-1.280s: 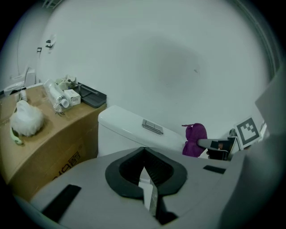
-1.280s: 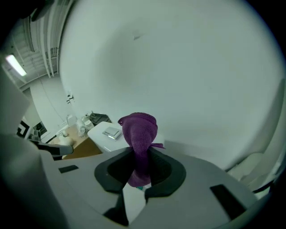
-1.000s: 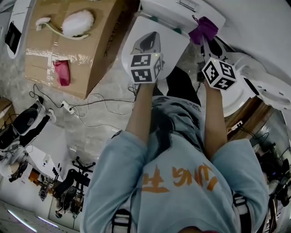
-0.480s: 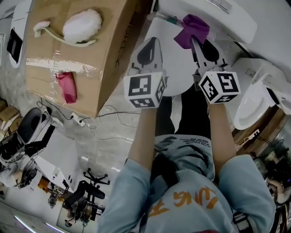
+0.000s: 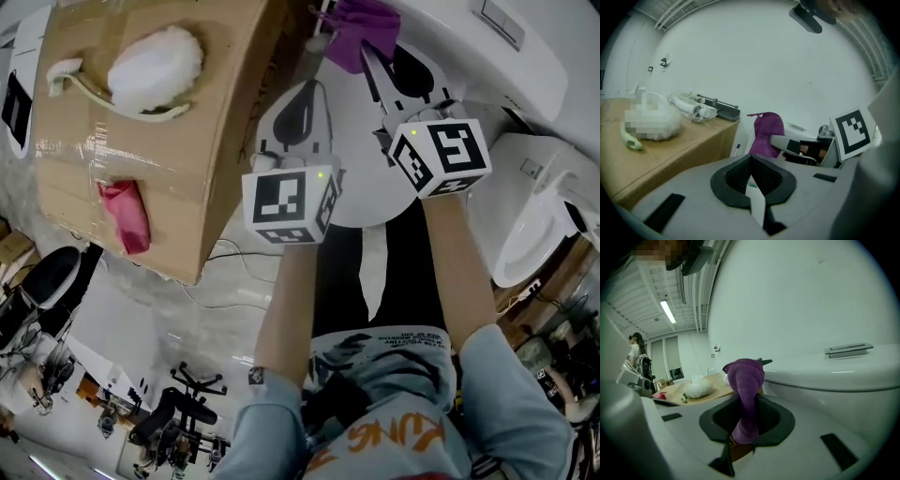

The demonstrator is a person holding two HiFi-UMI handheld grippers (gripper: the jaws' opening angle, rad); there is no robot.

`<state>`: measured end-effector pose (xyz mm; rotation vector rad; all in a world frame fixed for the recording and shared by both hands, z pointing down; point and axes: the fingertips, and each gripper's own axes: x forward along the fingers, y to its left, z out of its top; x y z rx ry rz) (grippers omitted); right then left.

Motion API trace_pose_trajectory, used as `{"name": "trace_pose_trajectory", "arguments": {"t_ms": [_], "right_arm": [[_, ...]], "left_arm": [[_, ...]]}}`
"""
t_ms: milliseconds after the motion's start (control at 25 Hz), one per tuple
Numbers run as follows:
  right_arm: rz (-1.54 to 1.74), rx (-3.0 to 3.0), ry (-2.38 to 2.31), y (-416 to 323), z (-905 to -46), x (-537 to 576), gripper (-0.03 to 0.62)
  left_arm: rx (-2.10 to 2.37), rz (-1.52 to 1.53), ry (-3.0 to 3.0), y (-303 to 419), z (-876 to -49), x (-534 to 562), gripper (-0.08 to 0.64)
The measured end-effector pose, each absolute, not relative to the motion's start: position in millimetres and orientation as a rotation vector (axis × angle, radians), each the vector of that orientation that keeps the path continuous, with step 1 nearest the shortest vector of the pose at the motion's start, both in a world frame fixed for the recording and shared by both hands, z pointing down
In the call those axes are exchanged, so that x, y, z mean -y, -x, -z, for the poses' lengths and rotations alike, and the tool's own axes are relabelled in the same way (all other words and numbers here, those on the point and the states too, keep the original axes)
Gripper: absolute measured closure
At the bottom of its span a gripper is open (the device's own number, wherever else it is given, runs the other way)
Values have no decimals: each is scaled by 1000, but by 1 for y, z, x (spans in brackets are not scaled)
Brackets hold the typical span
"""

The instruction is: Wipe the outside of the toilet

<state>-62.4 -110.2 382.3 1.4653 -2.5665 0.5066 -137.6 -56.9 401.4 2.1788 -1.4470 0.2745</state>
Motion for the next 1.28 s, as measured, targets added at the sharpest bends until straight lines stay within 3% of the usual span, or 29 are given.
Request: {"name": "trace_pose_trajectory", "arguments": {"t_ms": [360, 1280], "right_arm": [[-500, 2560, -1534, 77, -393, 148, 508], [-505, 2418, -1712, 7, -398, 134, 509]], "left_arm": [[1445, -273, -2169, 132, -413, 82, 537], [1428, -334, -2162, 83, -425, 83, 537]]}}
